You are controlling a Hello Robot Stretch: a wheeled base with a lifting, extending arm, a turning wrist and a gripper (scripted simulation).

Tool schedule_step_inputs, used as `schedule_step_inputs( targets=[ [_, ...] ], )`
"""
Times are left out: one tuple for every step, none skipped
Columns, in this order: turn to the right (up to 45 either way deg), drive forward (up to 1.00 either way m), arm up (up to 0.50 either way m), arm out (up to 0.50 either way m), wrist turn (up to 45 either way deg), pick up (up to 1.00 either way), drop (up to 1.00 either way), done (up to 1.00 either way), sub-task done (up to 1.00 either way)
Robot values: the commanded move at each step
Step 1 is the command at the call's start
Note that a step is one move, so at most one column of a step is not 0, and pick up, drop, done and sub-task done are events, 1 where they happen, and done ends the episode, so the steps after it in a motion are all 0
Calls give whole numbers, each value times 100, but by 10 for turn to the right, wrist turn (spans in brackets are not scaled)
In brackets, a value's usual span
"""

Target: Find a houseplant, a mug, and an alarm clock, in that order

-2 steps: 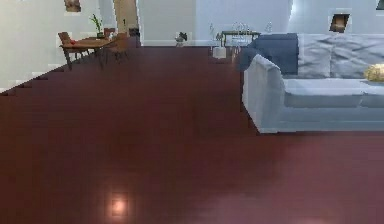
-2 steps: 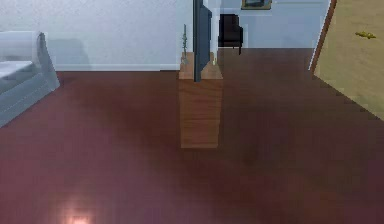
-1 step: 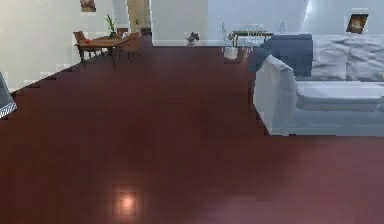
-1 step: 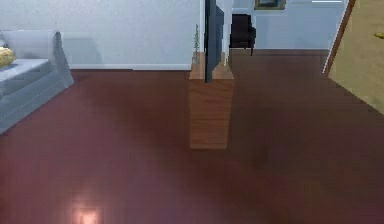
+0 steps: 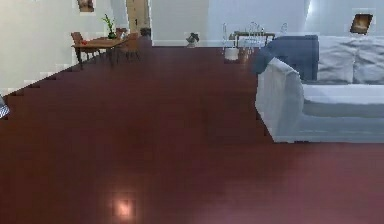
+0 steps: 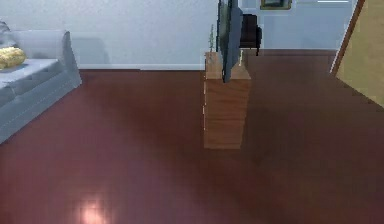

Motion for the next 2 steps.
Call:
schedule_step_inputs(
  targets=[
    [-60, 0, 0, 0, 0, 0, 0, 0, 0],
    [-30, 0, 0, 0, 0, 0, 0, 0, 0]
  ],
)
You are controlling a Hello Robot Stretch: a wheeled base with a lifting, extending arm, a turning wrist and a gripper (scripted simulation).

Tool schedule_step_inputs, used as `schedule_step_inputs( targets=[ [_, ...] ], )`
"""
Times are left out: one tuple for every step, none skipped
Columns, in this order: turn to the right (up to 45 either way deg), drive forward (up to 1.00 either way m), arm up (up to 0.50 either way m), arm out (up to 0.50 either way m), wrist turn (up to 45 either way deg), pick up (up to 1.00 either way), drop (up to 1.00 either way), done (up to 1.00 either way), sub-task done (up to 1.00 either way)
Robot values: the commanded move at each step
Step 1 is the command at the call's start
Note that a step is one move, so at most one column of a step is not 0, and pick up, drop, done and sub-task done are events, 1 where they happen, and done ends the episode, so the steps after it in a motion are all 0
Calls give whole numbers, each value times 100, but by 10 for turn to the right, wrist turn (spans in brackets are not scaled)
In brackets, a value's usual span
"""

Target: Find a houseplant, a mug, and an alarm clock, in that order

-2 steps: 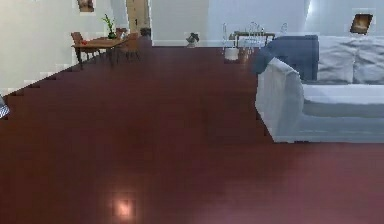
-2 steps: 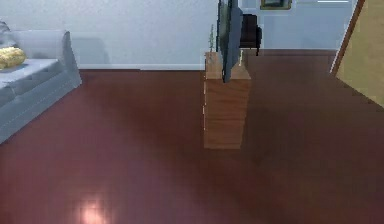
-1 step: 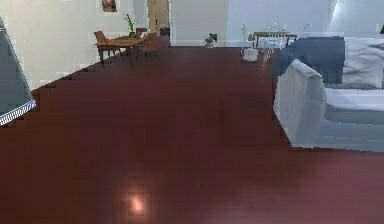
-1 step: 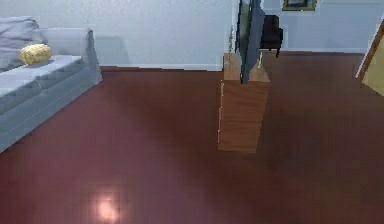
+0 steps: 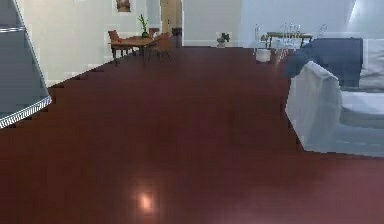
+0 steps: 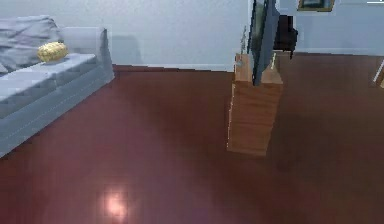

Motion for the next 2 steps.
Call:
schedule_step_inputs(
  targets=[
    [0, 100, 0, 0, 0, 0, 0, 0, 0],
    [0, 100, 0, 0, 0, 0, 0, 0, 0]
  ],
)
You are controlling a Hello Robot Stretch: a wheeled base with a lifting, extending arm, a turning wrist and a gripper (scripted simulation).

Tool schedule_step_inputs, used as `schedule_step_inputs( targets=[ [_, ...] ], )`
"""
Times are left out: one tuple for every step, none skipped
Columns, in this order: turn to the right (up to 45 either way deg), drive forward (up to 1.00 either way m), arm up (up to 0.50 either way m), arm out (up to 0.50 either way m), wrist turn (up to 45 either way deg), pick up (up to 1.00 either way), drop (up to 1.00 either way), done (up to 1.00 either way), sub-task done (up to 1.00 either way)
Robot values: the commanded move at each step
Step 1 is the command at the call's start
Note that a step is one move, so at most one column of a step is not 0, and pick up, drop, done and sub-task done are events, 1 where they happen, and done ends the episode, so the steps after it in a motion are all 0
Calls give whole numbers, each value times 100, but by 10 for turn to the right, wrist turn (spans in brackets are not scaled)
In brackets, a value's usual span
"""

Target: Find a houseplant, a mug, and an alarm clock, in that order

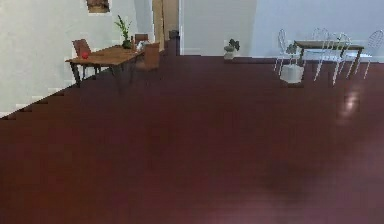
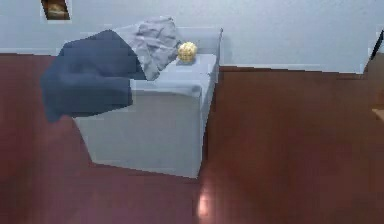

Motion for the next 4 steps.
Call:
schedule_step_inputs(
  targets=[
    [0, 100, 0, 0, 0, 0, 0, 0, 0],
    [0, 100, 0, 0, 0, 0, 0, 0, 0],
    [0, 100, 0, 0, 0, 0, 0, 0, 0],
    [0, 100, 0, 0, 0, 0, 0, 0, 0]
  ],
)
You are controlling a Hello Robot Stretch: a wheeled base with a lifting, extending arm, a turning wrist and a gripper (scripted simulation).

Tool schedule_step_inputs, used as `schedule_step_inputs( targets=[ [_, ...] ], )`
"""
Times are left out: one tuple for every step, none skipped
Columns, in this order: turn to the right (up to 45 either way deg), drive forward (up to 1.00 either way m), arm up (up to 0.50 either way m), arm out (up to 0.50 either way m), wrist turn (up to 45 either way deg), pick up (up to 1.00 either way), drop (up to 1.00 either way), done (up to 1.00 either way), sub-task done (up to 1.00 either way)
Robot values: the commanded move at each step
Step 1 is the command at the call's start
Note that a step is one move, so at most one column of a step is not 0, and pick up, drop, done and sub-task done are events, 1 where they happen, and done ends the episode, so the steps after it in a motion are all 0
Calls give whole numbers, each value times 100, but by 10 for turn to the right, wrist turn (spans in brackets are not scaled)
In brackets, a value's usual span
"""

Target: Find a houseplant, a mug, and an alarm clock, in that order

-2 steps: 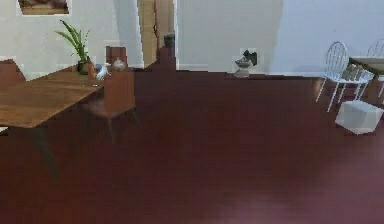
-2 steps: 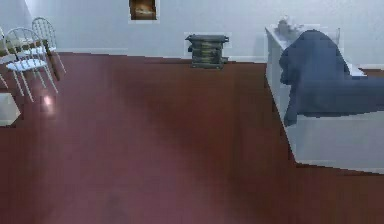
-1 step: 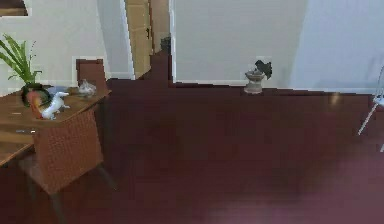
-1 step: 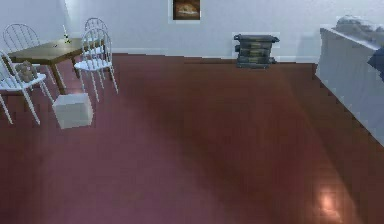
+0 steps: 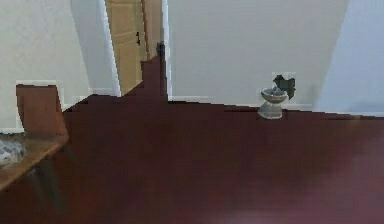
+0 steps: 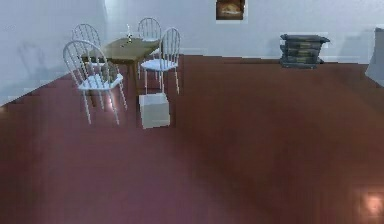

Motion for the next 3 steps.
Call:
schedule_step_inputs(
  targets=[
    [-60, 0, 0, 0, 0, 0, 0, 0, 0],
    [0, 10, 0, 0, 0, 0, 0, 0, 0],
    [-60, 0, 0, 0, 0, 0, 0, 0, 0]
  ],
)
